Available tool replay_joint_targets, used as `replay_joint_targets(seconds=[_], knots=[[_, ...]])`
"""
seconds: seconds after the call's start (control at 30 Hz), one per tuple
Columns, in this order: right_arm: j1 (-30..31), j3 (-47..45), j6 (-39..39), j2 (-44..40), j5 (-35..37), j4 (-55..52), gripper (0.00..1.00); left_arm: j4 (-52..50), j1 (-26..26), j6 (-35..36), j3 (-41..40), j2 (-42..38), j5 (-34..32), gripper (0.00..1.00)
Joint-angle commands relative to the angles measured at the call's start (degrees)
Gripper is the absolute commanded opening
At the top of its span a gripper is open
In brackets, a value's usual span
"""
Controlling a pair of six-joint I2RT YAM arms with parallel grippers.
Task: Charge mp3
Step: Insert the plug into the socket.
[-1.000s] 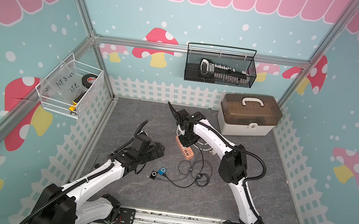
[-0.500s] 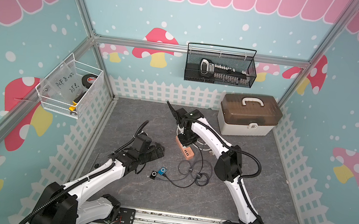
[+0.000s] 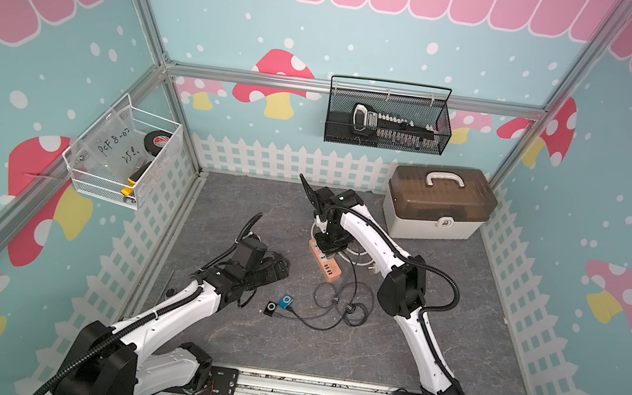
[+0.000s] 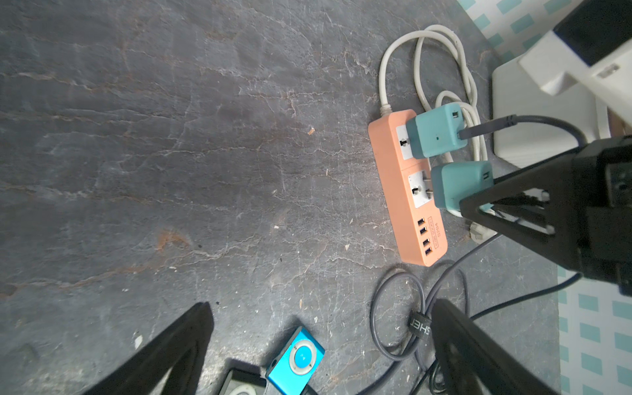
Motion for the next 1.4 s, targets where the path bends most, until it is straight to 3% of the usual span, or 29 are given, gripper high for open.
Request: replay_joint_targets(seconds=[0.0,0.13,0.3,0.5,0.63,0.73,0.87,1.17,1.37], knots=[[0.5,-2.1,-0.1,4.2,-2.9,-0.6,0.00,0.1,0.3,0.9,-0.7,0.0,-0.1,0.99],[1.2,-8.0,0.1,1.9,-3.5,3.7,0.00,0.1,0.3,0.8,-0.8,-0.3,-0.4,0.99],[2.6,-10.2,0.2,2.6,4.4,2.3,0.00,0.1,0.3,0.9,-0.9,0.3,-0.5,0.99],[3.2,-12.3,0.7,-0.8,3.2,4.7,0.02,0.2,0.3,1.1,-0.9,0.4,-0.7,0.99],[3.2,-9.6,1.2,-4.0,2.8,5.5,0.31,0.2,0.3,1.2,-1.0,0.2,-1.0,0.99],[3.1,-6.5,0.6,-4.3,2.6,4.1,0.38,0.2,0.3,1.3,-1.0,0.0,-1.2,0.99],[2.7,-3.6,0.4,-3.5,2.8,2.3,0.55,0.1,0.3,1.4,-1.1,0.1,-1.2,0.99],[2.9,-1.9,0.9,-8.0,0.2,3.2,0.78,0.1,0.3,1.7,-1.1,0.3,-1.9,0.99],[2.9,-1.8,0.0,-12.1,5.6,4.1,0.86,0.3,0.3,1.8,-0.9,1.0,-1.9,0.99]])
